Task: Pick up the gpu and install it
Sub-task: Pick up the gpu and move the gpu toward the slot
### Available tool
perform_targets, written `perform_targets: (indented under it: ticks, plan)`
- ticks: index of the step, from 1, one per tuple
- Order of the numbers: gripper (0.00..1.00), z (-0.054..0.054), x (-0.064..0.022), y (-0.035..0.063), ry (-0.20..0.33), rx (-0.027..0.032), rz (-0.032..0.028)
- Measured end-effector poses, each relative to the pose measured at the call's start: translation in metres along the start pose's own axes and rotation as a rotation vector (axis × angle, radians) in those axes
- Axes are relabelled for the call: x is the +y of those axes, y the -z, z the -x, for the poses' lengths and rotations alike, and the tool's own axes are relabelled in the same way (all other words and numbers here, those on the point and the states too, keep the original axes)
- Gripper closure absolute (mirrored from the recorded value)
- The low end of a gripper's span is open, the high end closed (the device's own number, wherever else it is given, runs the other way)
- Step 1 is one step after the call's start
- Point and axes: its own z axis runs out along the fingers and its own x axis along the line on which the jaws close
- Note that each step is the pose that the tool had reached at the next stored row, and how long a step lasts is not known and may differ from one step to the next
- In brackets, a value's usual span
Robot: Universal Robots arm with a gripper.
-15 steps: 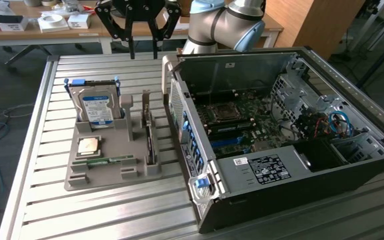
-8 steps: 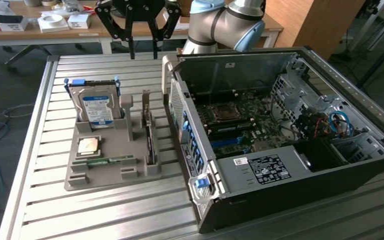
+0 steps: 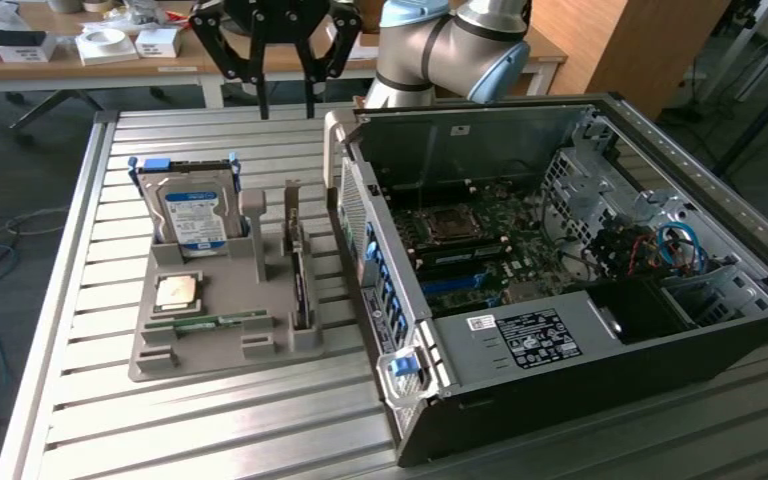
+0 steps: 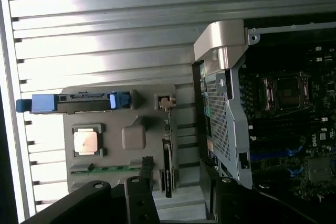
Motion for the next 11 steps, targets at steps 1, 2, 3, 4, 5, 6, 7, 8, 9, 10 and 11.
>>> perform_targets:
  ticks: [1,2,3,4,5,6,7,8,9,10,11]
  plan:
    - [0.51,-0.0003,0.0,-0.0002,0.006,-0.0002,-0.0021]
    - [0.51,-0.0005,-0.0001,-0.0003,0.011,-0.0002,-0.0056]
    - [0.51,-0.0007,-0.0002,-0.0003,0.018,-0.0001,-0.0098]
    - [0.51,-0.0009,-0.0002,-0.0005,0.023,-0.0002,-0.0126]
    - [0.51,-0.001,-0.0002,-0.0006,0.027,-0.0002,-0.0145]
    - [0.51,-0.0009,-0.0002,-0.0007,0.028,0.0,-0.0155]
    - [0.51,-0.0009,-0.0002,-0.001,0.029,0.0001,-0.0158]
    - [0.51,-0.001,-0.0002,-0.0016,0.029,0.0002,-0.0159]
    - [0.51,-0.0011,-0.0003,-0.0026,0.029,0.0002,-0.016]
    - [0.51,-0.0011,-0.0003,-0.0037,0.03,0.0002,-0.0159]
    - [0.51,-0.0012,-0.0004,-0.0049,0.03,0.0002,-0.0159]
